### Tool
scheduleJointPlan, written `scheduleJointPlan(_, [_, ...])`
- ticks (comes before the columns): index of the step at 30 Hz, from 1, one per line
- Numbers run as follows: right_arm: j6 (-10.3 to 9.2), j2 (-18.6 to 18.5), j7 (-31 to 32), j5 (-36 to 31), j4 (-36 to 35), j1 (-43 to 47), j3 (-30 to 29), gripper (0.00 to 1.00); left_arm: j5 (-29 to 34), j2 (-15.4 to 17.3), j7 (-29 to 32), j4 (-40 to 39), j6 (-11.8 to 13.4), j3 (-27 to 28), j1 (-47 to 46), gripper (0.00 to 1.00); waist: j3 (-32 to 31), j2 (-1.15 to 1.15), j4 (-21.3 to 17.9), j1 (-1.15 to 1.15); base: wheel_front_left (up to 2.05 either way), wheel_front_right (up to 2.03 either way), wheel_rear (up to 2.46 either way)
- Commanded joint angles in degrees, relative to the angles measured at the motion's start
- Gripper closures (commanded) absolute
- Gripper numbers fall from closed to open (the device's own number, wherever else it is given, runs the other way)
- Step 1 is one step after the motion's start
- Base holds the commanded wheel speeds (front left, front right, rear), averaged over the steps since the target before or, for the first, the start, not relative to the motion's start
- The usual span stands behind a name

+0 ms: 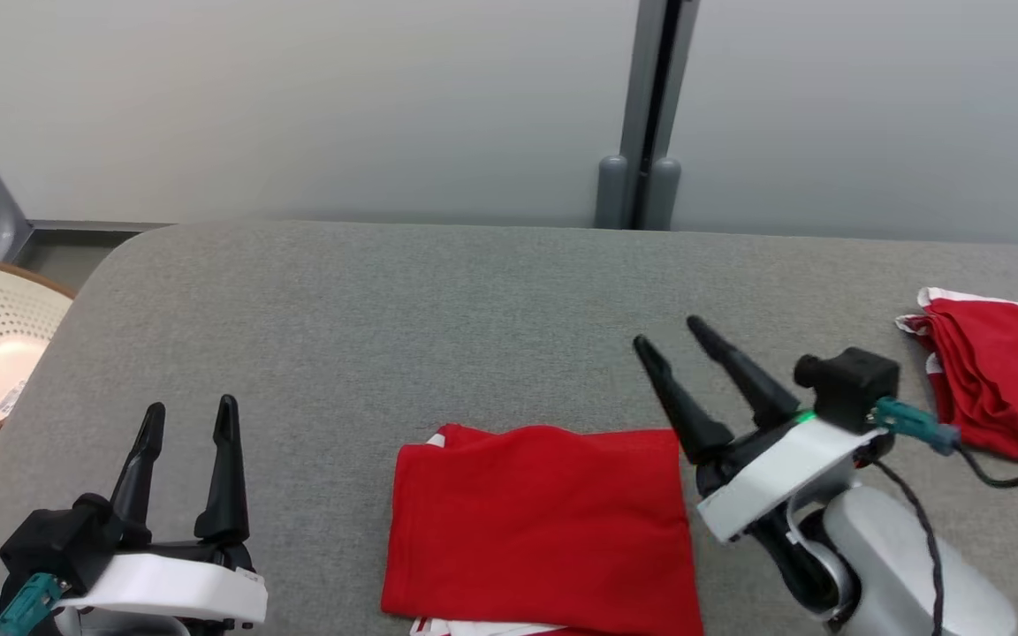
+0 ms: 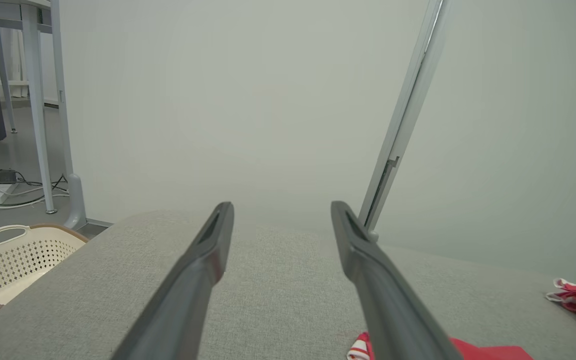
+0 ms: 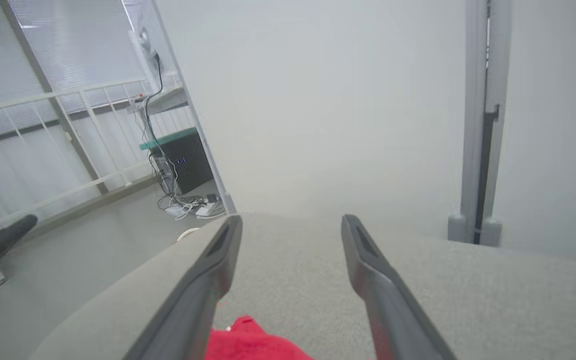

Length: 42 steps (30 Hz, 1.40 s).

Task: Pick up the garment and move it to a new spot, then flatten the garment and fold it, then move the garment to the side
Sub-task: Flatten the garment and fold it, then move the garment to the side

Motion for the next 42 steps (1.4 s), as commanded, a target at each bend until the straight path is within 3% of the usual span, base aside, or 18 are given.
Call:
scheduleJointPlan(1, [0.00,-0.18,-2.14,-0.81,-0.48,-0.12,-2.11,0.00,0.55,-0.08,0.03,-0.23,0.35,0.68,0.29,0.00,-0.19,0.00,-2.36,0.00,0.00,0.00,0.00])
scheduleJointPlan(11, [0.00,-0.42,-6.89,-10.12,-2.77,3.83,-15.14,0.00,3.69,-0.45,0.03,-1.68,0.09,4.84,2.33,0.00,-0.36,0.00,-8.73,0.00,0.00,0.00,0.00])
scheduleJointPlan(21, [0.00,1.51,-8.09,-17.47,-2.91,11.64,-25.20,0.00,5.91,-1.26,0.04,-0.77,-1.27,7.13,4.78,0.00,-1.39,0.00,-11.65,0.00,0.00,0.00,0.00])
scheduleJointPlan(42, [0.00,3.45,-4.45,-20.06,-4.85,14.73,-27.38,0.00,7.32,-1.75,0.35,0.63,-2.28,6.23,5.52,0.00,-1.75,0.00,-12.36,0.00,0.00,0.00,0.00])
